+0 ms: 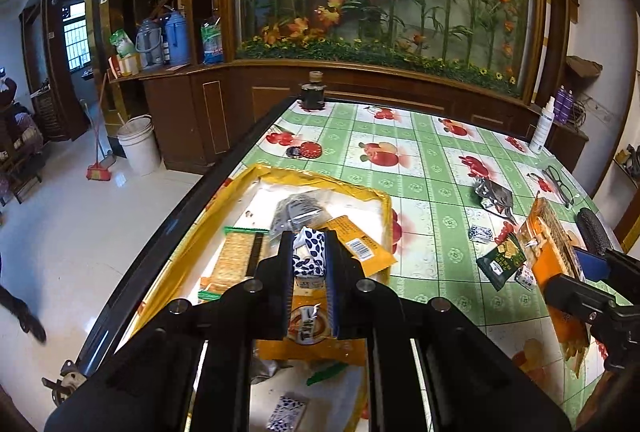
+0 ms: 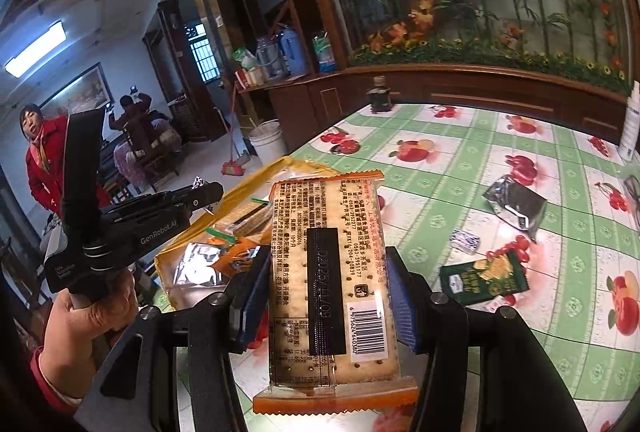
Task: Organize snacks
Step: 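Carry the cube and Weidan cracker pack over the white tray and lower them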
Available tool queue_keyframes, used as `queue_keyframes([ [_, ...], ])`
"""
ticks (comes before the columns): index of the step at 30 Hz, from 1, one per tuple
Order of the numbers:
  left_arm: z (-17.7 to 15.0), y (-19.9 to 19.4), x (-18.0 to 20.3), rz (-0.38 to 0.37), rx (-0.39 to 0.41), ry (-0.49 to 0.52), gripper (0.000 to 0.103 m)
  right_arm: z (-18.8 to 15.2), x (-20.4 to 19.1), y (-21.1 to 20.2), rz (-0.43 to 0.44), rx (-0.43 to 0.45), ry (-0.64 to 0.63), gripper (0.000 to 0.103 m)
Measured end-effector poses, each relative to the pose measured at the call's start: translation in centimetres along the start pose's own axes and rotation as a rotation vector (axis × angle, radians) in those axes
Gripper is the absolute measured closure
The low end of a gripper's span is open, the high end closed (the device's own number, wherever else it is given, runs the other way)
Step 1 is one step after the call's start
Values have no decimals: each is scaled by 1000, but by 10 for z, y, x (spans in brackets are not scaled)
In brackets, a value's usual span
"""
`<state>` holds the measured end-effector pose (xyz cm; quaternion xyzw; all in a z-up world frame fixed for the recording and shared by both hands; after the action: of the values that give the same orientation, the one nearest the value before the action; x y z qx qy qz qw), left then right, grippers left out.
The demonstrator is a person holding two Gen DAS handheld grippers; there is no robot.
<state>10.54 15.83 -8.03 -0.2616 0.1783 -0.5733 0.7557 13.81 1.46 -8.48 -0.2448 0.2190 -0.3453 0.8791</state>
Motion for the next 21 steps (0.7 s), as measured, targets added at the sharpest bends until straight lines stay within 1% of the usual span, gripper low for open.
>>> queue_keyframes([
  [10,-7,-4,-30,22,2,-39,92,1,-32,24,37,-27,-37,48],
  [21,-14,-2,-49,37,-6,-71,92,6,-50,48,43,-51,-67,48],
])
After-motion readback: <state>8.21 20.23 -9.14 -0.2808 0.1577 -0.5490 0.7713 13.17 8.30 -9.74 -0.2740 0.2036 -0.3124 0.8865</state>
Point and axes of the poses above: each gripper's, at about its wrist camera, not at the fingertips, and y roughly the way its jaws point, x to its right, z to its top, the point moved 6 cm from there along y, roughly the way its jaws point
